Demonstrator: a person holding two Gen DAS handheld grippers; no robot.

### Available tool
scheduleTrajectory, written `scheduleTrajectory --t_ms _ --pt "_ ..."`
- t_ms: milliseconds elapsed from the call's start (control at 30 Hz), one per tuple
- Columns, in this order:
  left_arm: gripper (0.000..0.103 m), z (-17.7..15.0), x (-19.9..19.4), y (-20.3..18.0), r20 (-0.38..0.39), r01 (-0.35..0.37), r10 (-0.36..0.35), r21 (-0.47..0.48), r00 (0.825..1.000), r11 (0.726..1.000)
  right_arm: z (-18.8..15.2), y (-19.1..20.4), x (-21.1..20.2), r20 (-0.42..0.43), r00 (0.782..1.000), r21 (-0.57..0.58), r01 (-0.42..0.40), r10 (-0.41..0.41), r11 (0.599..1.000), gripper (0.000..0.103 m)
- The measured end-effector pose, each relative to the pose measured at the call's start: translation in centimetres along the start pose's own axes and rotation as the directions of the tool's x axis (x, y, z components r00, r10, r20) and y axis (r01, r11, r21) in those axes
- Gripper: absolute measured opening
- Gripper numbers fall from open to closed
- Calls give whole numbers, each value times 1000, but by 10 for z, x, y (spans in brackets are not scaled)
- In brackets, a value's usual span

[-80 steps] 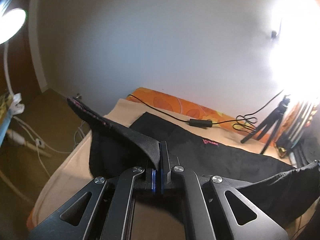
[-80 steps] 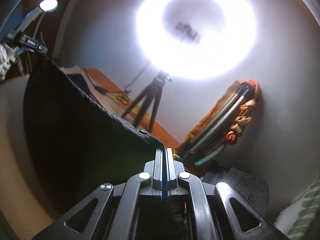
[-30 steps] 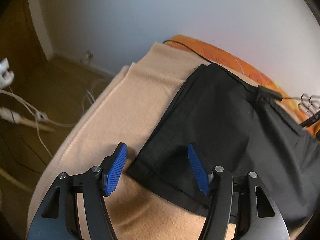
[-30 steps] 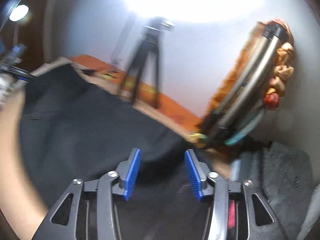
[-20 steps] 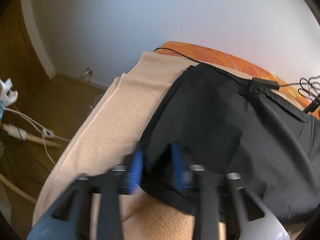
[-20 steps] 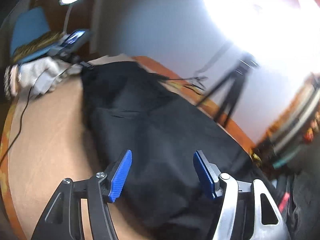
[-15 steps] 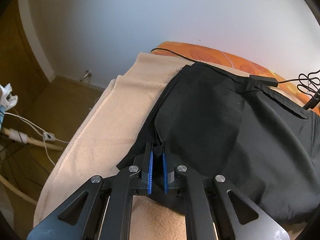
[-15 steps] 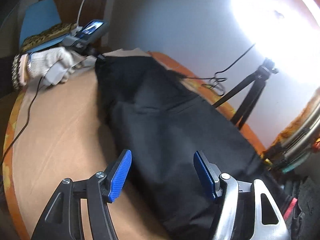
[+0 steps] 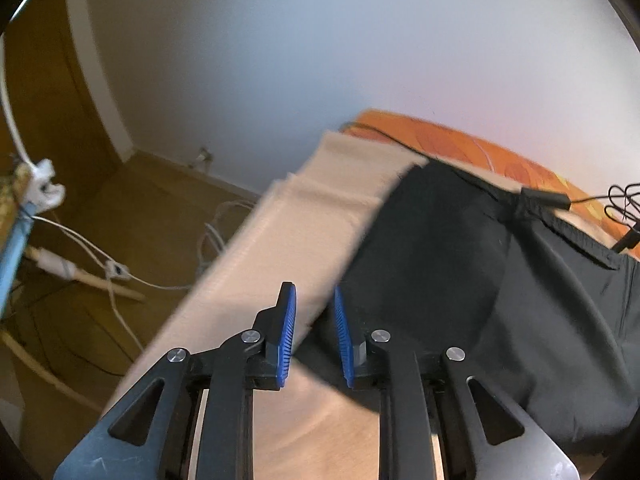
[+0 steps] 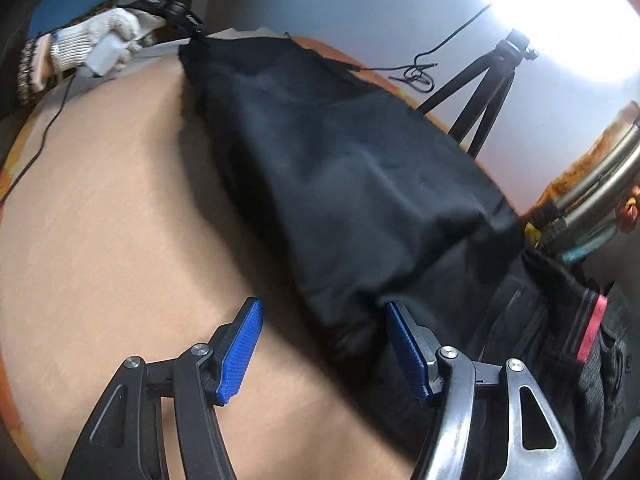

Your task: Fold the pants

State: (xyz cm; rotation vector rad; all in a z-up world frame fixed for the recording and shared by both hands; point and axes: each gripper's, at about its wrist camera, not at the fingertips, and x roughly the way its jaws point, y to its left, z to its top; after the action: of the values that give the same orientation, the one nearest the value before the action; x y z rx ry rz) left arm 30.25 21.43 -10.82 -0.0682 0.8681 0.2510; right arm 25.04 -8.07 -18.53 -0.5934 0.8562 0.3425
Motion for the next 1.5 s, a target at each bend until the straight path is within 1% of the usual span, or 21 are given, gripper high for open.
scheduleTrajectory --t_ms 33,100,233,300,367,433,567,600,667,700,767,833,867,900,933,967,1000,1067,1133,1400,1500 --pt "18 1 -8 3 14 5 -5 -4 1000 1000 3 1 2 9 1000 -15 15 -14 1000 64" --pt "18 -2 -27 7 30 73 -72 -16 997 997 10 0 7 4 1000 -38 16 -16 999 23" --pt "18 -21 -66 -16 8 276 -277 49 961 960 22 -21 3 8 997 17 -72 72 997 9" --pt "18 -41 -87 -47 -29 382 -382 131 924 915 29 -34 -1 25 994 54 -110 109 992 7" --pt "18 -59 -100 -78 -92 486 -477 168 874 858 34 -47 -4 34 988 91 -151 148 984 6" --pt "18 -77 -107 -115 -175 602 -577 176 798 779 39 -60 -7 38 979 119 -202 198 972 6" --pt "22 -102 -109 -184 -280 706 -649 224 707 672 42 -77 -11 53 963 170 -271 265 948 7" --pt "34 -106 -110 -198 -289 715 -655 233 698 659 42 -81 -12 56 959 175 -282 276 943 7" --pt "48 -110 -109 -224 -273 711 -657 269 703 650 41 -87 -14 71 954 191 -300 292 935 9" --pt "48 -110 -107 -235 -265 714 -663 269 700 646 41 -92 -14 79 950 207 -311 301 928 9" --pt "48 -109 -106 -251 -264 738 -689 241 675 631 39 -98 -11 87 943 242 -333 322 911 9" --pt "50 -102 -106 -264 -230 721 -684 258 693 643 41 -105 1 86 938 273 -345 335 898 18" --pt "51 -99 -106 -268 -209 712 -681 251 701 656 41 -107 4 82 941 285 -339 329 897 28" --pt "51 -94 -104 -269 -204 727 -698 214 687 653 39 -111 6 86 940 299 -339 329 892 35" --pt "50 -89 -101 -269 -206 753 -724 167 658 636 38 -114 5 95 938 309 -345 332 886 36" --pt "50 -85 -100 -267 -212 771 -741 140 637 622 34 -119 3 117 934 331 -356 337 874 36" --pt "40 -82 -99 -267 -222 784 -753 123 619 609 31 -123 1 129 932 340 -363 339 868 38" --pt "20 -79 -100 -263 -243 796 -760 112 602 595 18 -128 -13 169 932 358 -360 320 861 44" --pt "14 -77 -104 -254 -263 810 -771 89 581 580 7 -123 -28 179 944 336 -323 276 885 52" --pt "9 -93 -127 -230 -359 811 -747 48 559 584 -9 -55 -72 225 947 132 -263 229 956 51" --pt "6 -98 -133 -225 -377 792 -719 71 584 607 -1 -22 -61 197 967 6 -166 161 986 56"
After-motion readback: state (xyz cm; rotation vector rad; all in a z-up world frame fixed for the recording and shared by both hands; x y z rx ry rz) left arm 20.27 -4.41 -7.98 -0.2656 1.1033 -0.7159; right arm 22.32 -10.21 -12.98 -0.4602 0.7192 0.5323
